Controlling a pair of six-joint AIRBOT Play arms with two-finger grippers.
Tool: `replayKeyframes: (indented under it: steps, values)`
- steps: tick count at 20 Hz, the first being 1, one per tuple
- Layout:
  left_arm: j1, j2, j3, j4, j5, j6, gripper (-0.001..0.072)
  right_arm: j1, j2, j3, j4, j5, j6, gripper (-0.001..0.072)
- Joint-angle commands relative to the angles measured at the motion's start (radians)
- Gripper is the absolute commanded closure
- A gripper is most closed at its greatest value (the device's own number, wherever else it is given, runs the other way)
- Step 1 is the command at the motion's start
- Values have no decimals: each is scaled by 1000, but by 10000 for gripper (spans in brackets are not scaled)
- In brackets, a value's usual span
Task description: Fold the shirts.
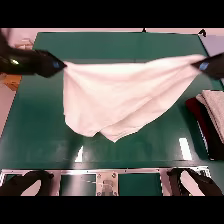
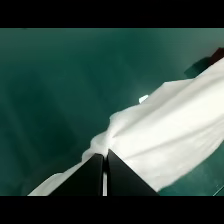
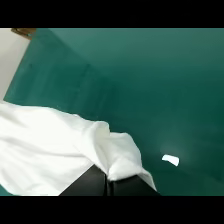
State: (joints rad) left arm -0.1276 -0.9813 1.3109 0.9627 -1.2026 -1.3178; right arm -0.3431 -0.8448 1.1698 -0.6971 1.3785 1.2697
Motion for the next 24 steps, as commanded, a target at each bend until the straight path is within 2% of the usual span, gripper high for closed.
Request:
replayKeyframes:
  steps: [1, 3, 4, 5, 6, 9, 12, 15, 19, 22, 24]
  values:
    - [0, -75, -280, -66, 138, 61, 682, 32, 6, -391, 8, -189, -59, 694]
    - [0, -169, -373, -156, 180, 123, 677, 57, -14, -566, 42, -325, -79, 694]
    - [0, -218, -383, -171, 164, 126, 535, 66, -33, -628, 64, -372, -98, 695]
    - [0, -253, -377, -170, 135, 126, 282, 67, -53, -661, 73, -393, -117, 694]
    - [0, -271, -365, -164, 106, 125, 198, 66, -72, -669, 71, -399, -132, 694]
    - [0, -270, -280, -77, 20, 117, 196, 66, -114, -640, 69, -413, -145, 694]
    - [0, -270, -220, -29, -136, 53, 196, 66, -118, -607, 69, -413, -146, 694]
    - [0, -270, -269, 4, -236, -16, 196, 66, -120, -603, 68, -414, -146, 694]
    - [0, -270, -436, -14, -228, -72, 197, 66, -123, -603, 68, -414, -149, 694]
    - [0, -270, -563, -148, -93, -62, 197, 66, -123, -603, 69, -414, -149, 694]
    - [-1, -271, -634, -279, 13, -7, 197, 66, -123, -603, 69, -413, -149, 694]
